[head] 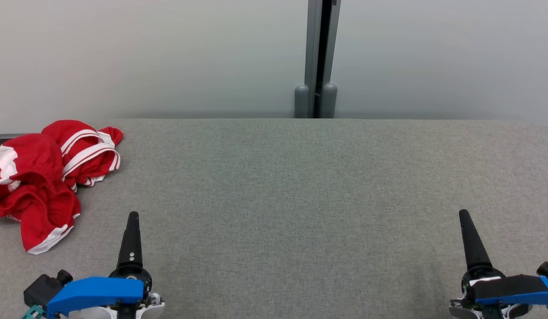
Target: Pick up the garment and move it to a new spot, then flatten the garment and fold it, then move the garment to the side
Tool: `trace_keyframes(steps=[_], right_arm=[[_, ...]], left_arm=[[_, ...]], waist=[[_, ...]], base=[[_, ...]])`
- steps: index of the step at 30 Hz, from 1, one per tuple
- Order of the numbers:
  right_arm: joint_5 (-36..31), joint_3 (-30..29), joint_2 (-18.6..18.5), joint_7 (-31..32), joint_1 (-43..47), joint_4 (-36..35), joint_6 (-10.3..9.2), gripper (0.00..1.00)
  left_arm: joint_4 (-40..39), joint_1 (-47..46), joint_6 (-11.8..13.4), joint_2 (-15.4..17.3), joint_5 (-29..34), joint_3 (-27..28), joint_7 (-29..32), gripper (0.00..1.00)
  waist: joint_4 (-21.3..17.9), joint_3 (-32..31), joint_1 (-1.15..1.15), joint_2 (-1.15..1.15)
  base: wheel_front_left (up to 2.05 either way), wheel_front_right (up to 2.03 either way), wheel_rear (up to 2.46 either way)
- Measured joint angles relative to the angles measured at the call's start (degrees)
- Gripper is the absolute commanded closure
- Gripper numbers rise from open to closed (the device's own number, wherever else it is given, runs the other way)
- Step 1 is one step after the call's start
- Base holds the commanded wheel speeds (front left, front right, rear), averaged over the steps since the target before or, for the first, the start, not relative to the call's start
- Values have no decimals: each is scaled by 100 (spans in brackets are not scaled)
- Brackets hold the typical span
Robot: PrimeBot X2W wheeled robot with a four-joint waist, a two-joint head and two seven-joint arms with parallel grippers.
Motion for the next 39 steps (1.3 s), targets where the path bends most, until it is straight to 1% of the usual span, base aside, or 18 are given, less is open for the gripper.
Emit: trace_keyframes(steps=[5,9,13,18,23,31,39], right_arm=[[-742,116,-2,-103,62,-169,1,0],[-1361,221,-3,-183,133,-187,1,0],[-1925,319,-3,-256,163,-192,1,0],[-2440,367,-7,-350,209,-185,1,0],[-3058,422,-10,-434,213,-154,1,0],[-3673,471,-13,-577,226,-88,1,0],[-4223,498,-16,-679,240,-41,2,0]], left_arm=[[-88,5,69,1,732,-114,-98,0],[-114,30,76,3,1324,-171,-186,0],[-131,104,122,4,1788,-249,-261,0],[-142,137,127,8,2401,-304,-352,0],[-136,174,171,12,2853,-352,-437,0],[7,245,171,18,3570,-465,-581,0],[182,246,174,22,3971,-503,-686,0]], waist=[[0,-4,0,0],[4,-7,0,0],[6,-9,0,0],[7,-13,0,0],[7,-19,0,0],[3,-27,0,0],[6,-35,0,0]], base=[[0,0,0],[0,0,0],[0,0,0],[0,0,0],[0,0,0],[0,0,0],[0,0,0]])
